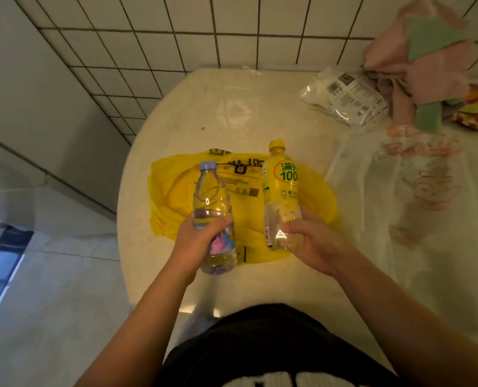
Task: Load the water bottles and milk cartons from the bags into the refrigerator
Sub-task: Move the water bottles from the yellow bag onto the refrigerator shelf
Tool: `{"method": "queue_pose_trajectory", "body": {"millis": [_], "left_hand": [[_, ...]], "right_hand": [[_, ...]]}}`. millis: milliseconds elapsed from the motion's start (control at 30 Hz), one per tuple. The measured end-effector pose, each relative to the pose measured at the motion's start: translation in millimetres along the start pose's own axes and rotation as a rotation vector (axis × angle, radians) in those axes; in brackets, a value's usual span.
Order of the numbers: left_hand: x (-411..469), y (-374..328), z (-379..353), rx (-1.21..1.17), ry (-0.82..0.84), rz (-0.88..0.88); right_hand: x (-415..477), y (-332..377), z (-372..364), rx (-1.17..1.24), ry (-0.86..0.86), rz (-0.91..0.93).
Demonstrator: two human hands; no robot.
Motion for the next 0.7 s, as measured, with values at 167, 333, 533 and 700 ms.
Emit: {"method": "queue_pose_trajectory", "body": {"millis": [167,333,533,700], "left_hand": [[-42,-5,31,-0.06,-0.03,-0.044],[-93,-6,80,-0.063,-0.071,-0.114],[-175,14,176,-0.063,-0.166,-0.179],[-256,51,276,-0.114,-0.256,-0.181]], "right_hand": [[-7,-18,-37,-0.166,-0.002,0.056],[-20,-40,-95,-0.292,-0.039,0.104],[-43,-103,-189,-0.476,0.009,0.205],[-67,-180,-286,-0.568,0.127,0.191]]}}
Point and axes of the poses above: each hand's wrist, its own x-axis towards the middle knuckle, its own z-axis out of the back of the hand, y = z × x, the point moved 4 cm from there along x, towards the middle knuckle, and after that the axes turned 10 degrees about -x, right-handed, at the moved point
